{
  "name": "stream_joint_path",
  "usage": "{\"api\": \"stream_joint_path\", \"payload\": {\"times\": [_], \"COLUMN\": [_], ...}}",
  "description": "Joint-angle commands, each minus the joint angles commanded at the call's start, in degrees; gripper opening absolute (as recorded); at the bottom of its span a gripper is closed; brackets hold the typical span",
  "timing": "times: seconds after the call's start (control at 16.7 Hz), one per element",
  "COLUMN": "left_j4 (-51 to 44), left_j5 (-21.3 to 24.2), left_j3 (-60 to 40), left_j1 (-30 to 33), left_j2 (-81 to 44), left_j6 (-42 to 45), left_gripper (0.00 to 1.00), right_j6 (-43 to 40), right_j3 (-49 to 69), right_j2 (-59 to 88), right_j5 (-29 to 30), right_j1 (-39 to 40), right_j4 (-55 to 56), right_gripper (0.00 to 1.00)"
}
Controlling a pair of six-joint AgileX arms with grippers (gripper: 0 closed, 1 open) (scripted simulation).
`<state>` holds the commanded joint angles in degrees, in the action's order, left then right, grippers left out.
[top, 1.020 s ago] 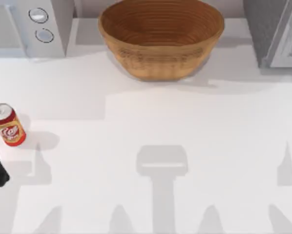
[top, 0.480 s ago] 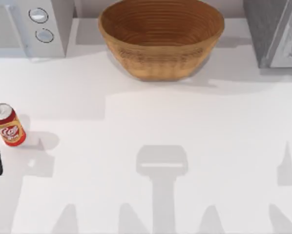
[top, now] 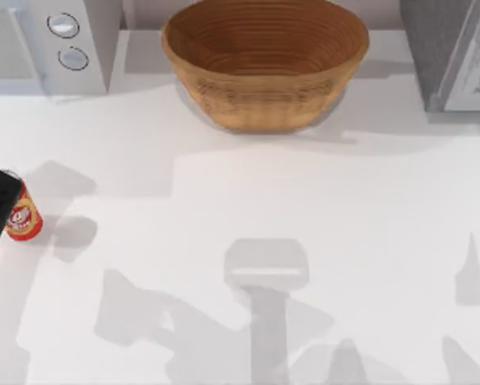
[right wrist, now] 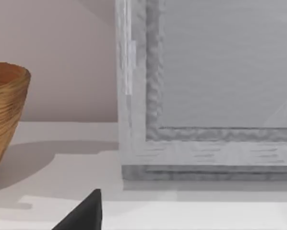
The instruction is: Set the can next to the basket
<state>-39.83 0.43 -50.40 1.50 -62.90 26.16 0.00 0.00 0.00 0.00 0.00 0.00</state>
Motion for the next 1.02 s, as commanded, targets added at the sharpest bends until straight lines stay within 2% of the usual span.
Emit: {"api": "stream_joint_path", "payload": {"times": [0.3,0.54,0.78,1.02], "left_j4": [-16.36,-25.45,-29.59,-29.79], "left_j5": [-0.12,-0.26,-0.36,-0.36], "left_j3": [-20.24,-32.87,-39.43,-39.79], "left_j1": [-0.12,-0.36,-0.53,-0.53], "left_j2": [-26.63,-40.47,-47.19,-47.55], "left_j6": [10.33,16.32,19.21,19.35], "left_gripper": [1.0,1.0,1.0,1.0], "right_j6": [0.0,0.0,0.0,0.0], "right_j3": [0.0,0.0,0.0,0.0], "right_j2": [0.0,0.0,0.0,0.0], "right_j5": [0.0,0.0,0.0,0.0], "right_j1": [0.0,0.0,0.0,0.0], "right_j4": [0.0,0.0,0.0,0.0], "right_gripper": [1.0,1.0,1.0,1.0]}}
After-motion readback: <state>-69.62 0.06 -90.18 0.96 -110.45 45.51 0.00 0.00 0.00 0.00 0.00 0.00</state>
